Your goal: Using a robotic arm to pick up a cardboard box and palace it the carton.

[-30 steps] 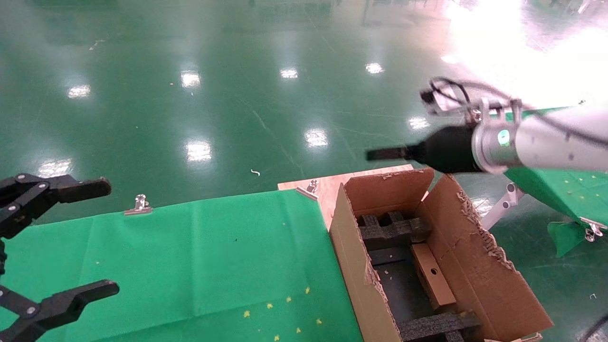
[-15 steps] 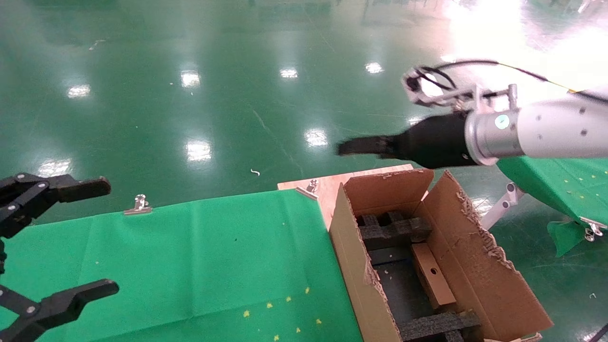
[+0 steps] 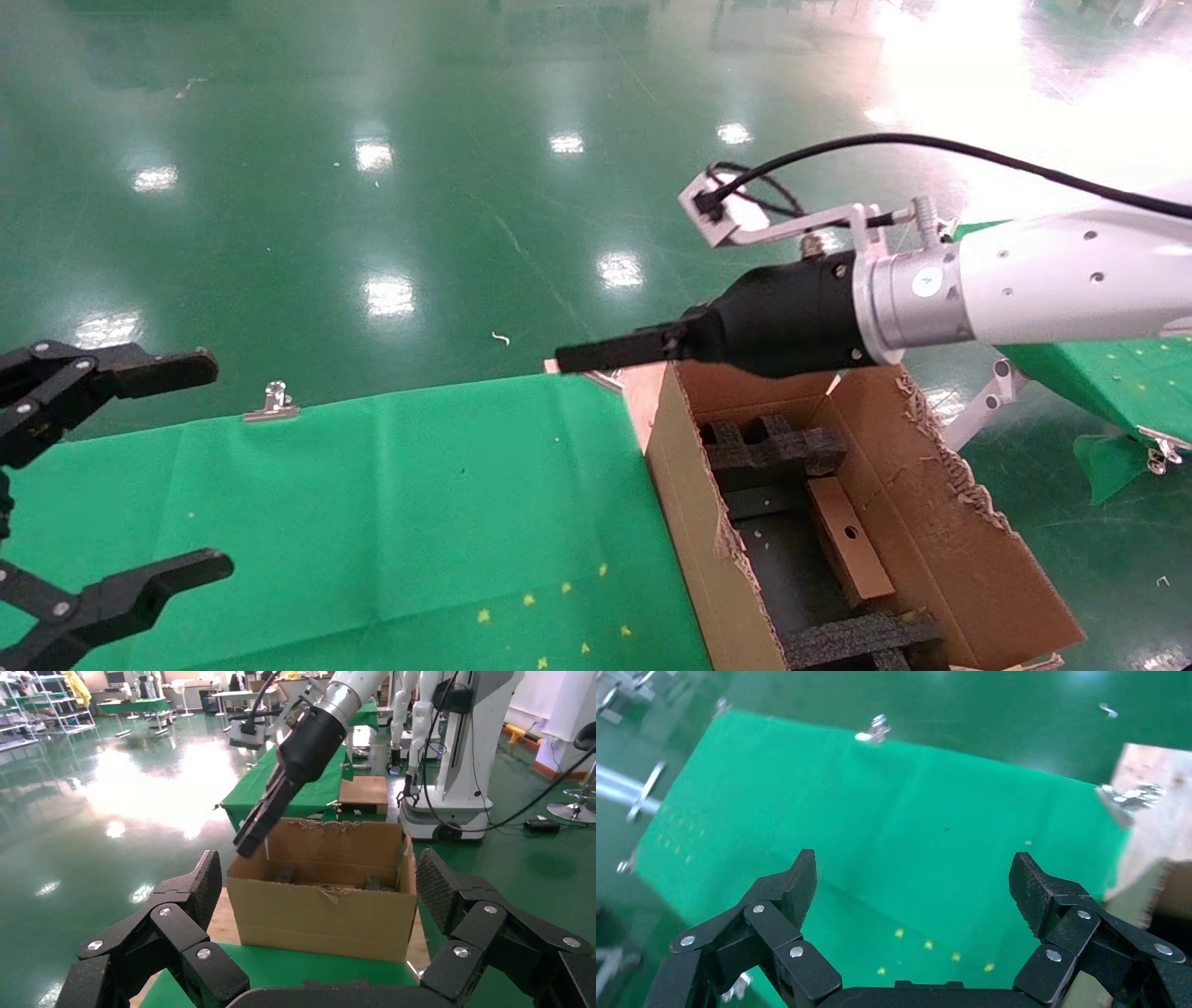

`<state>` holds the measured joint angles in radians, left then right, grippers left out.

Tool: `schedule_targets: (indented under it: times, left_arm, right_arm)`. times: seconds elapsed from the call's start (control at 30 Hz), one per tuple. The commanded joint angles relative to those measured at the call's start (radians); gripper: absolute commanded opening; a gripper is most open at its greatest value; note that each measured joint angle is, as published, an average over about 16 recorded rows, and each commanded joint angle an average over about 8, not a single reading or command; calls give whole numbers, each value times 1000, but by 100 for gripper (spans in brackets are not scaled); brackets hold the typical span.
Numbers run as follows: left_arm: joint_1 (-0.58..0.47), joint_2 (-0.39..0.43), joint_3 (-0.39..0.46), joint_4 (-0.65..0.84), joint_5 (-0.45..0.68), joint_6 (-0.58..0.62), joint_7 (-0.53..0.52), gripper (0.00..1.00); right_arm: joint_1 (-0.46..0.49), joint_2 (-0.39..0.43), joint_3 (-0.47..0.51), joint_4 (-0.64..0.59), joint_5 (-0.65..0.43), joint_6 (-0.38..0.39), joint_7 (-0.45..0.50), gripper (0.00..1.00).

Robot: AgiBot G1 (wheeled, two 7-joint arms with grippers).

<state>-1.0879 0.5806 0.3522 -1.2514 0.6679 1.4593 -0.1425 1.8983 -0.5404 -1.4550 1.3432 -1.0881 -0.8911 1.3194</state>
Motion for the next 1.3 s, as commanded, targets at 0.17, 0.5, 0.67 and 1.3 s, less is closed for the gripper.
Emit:
schedule_targets:
  times: [0.17,0.5,0.67,1.3]
  left_arm:
    - [0,0,0,0,0,0,0,100]
    - [0,0,0,0,0,0,0,100]
    - [0,0,0,0,0,0,0,100]
    - [0,0,0,0,0,0,0,100]
  right_arm:
    - [-116,-10,165,-8,50,-85,-159,100]
    - [-309,-27,440,-22,134,-227,-424,100]
    - [-405,-35,578,-29,176,-297,-556,100]
    - [-769,-66,1097,-55,334,-564,-1056,100]
